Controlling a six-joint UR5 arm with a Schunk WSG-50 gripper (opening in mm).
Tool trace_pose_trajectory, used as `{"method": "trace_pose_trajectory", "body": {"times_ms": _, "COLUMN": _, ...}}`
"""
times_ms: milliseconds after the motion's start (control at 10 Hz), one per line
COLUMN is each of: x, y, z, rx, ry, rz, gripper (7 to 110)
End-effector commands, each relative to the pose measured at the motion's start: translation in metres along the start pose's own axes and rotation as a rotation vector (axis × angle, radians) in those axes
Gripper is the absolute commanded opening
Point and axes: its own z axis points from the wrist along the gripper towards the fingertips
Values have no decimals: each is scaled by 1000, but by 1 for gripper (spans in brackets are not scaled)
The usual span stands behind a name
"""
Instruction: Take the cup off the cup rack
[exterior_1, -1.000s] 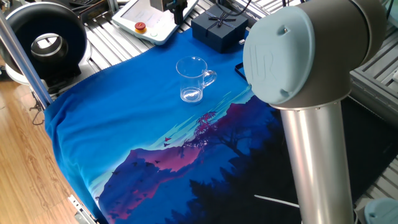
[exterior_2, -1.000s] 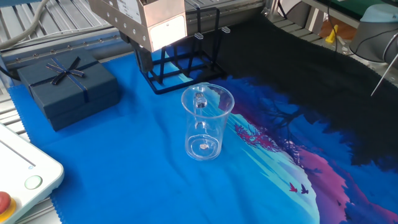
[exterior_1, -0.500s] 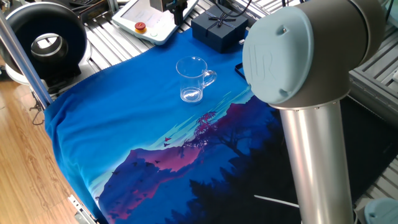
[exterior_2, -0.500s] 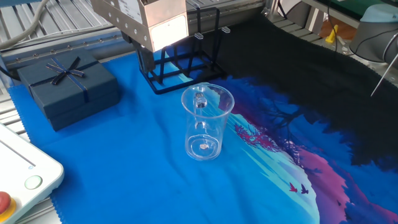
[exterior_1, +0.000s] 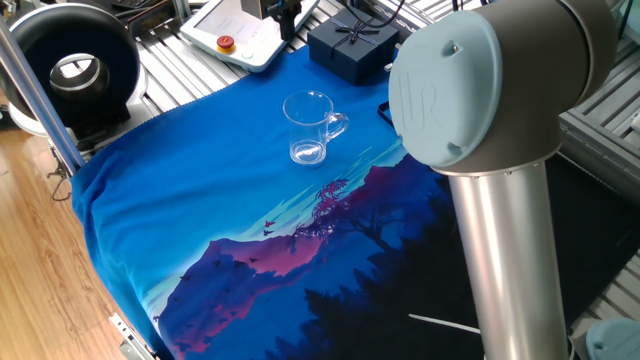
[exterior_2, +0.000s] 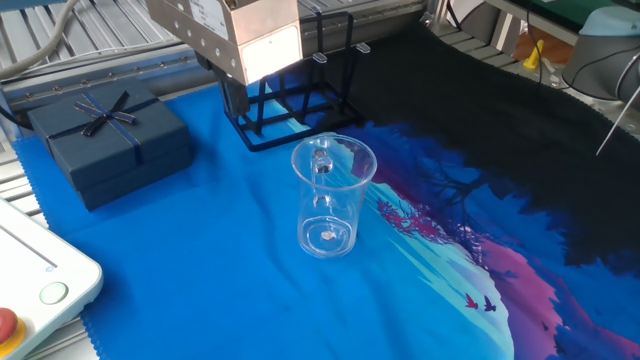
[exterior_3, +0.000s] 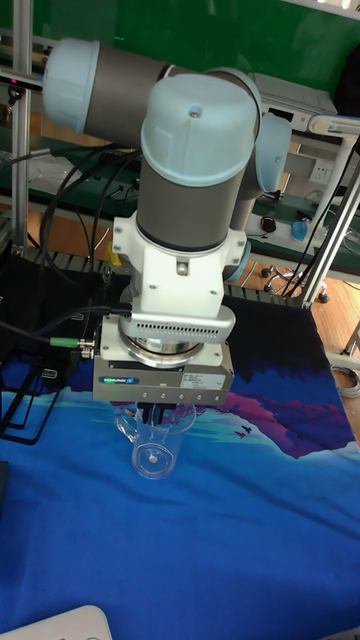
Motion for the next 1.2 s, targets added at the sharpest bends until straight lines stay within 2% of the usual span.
{"method": "trace_pose_trajectory", "body": {"times_ms": 0, "x": 0, "y": 3, "z": -1, "rx": -12, "ry": -2, "rz": -2, "gripper": 7}}
{"method": "trace_pose_trajectory", "body": {"times_ms": 1100, "x": -4, "y": 3, "z": 1, "rx": -13, "ry": -7, "rz": -1, "gripper": 7}}
